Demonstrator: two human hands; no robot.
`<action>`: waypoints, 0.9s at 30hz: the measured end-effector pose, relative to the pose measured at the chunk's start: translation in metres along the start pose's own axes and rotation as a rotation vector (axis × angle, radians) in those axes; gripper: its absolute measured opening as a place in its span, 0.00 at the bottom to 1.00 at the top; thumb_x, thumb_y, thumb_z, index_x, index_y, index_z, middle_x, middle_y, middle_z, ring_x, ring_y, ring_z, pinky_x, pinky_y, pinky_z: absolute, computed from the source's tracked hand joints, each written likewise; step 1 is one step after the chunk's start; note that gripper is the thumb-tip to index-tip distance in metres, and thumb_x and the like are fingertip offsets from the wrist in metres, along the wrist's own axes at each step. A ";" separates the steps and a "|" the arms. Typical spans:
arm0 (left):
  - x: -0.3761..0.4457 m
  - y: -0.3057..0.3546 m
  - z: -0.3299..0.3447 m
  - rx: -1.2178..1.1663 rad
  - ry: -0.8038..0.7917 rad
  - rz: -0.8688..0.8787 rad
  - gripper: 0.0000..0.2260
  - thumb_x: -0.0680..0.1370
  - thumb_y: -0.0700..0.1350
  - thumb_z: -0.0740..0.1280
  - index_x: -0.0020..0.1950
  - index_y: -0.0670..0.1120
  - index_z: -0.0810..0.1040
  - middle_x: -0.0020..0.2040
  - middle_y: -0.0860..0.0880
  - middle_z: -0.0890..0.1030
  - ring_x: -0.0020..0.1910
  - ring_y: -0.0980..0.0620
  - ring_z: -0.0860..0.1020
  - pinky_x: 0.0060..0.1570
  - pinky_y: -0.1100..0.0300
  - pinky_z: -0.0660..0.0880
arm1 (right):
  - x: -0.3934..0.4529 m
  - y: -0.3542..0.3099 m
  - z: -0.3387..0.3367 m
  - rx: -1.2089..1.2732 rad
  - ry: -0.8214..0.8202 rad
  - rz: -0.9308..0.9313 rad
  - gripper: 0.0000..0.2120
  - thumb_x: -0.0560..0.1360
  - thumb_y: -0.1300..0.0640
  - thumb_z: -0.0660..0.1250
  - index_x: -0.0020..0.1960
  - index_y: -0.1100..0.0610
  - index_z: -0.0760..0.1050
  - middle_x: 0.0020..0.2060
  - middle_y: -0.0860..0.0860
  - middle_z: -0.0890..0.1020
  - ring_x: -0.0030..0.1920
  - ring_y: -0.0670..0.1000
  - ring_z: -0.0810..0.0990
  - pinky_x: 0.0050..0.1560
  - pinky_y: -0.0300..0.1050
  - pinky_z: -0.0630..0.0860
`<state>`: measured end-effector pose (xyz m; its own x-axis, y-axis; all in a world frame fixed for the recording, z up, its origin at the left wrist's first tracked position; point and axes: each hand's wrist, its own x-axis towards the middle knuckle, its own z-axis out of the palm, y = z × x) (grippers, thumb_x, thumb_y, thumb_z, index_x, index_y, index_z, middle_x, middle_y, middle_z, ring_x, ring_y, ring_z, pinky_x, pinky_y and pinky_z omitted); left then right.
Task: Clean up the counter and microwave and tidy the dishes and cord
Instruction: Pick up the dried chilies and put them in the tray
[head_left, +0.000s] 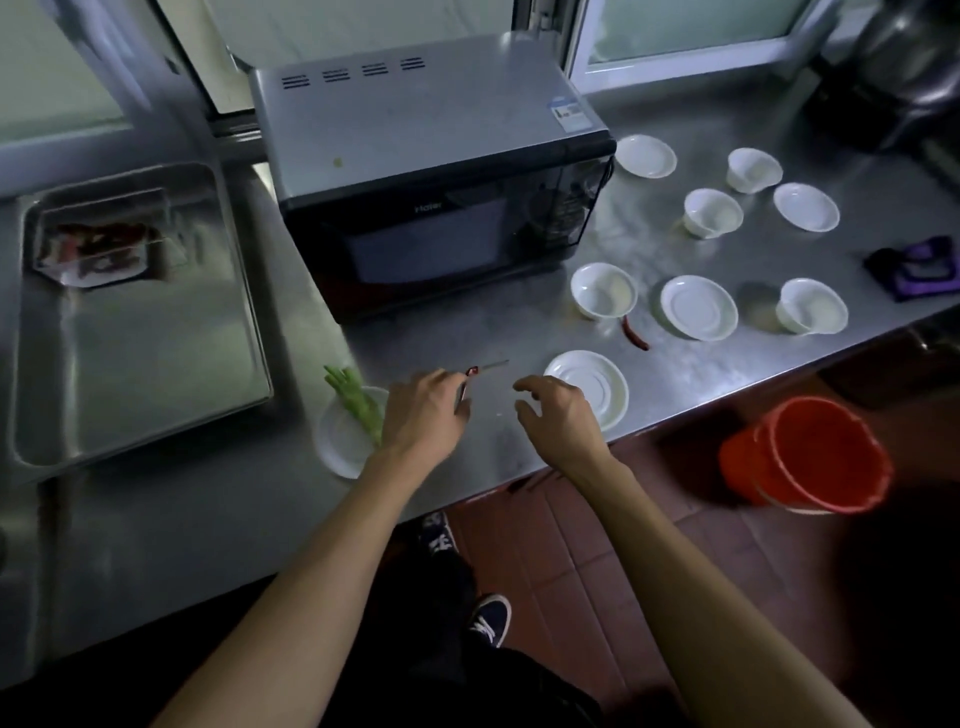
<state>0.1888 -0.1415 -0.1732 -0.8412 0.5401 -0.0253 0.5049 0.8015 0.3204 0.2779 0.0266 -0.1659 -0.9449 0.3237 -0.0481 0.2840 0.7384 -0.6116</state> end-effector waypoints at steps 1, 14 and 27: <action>0.004 0.000 0.007 0.011 -0.003 -0.010 0.12 0.79 0.52 0.67 0.61 0.50 0.79 0.54 0.50 0.81 0.53 0.46 0.79 0.52 0.50 0.74 | 0.003 0.003 0.001 0.000 -0.003 0.000 0.13 0.76 0.60 0.68 0.60 0.59 0.81 0.55 0.56 0.84 0.53 0.58 0.82 0.52 0.50 0.78; 0.073 -0.017 0.082 0.083 0.026 -0.110 0.07 0.79 0.51 0.65 0.53 0.51 0.80 0.51 0.50 0.80 0.53 0.46 0.76 0.52 0.47 0.69 | 0.061 0.038 0.018 -0.043 -0.083 0.046 0.12 0.77 0.60 0.69 0.60 0.57 0.81 0.55 0.55 0.84 0.53 0.57 0.83 0.52 0.50 0.79; 0.081 -0.013 0.098 0.074 0.006 -0.169 0.04 0.78 0.45 0.67 0.48 0.47 0.82 0.46 0.49 0.82 0.50 0.45 0.76 0.47 0.49 0.68 | 0.096 0.066 0.008 0.006 -0.152 0.072 0.12 0.77 0.61 0.67 0.59 0.56 0.81 0.54 0.55 0.84 0.51 0.56 0.82 0.51 0.47 0.77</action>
<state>0.1331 -0.0829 -0.2719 -0.9163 0.3947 -0.0675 0.3689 0.8976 0.2413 0.2045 0.1019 -0.2174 -0.9361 0.2819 -0.2102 0.3510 0.7130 -0.6071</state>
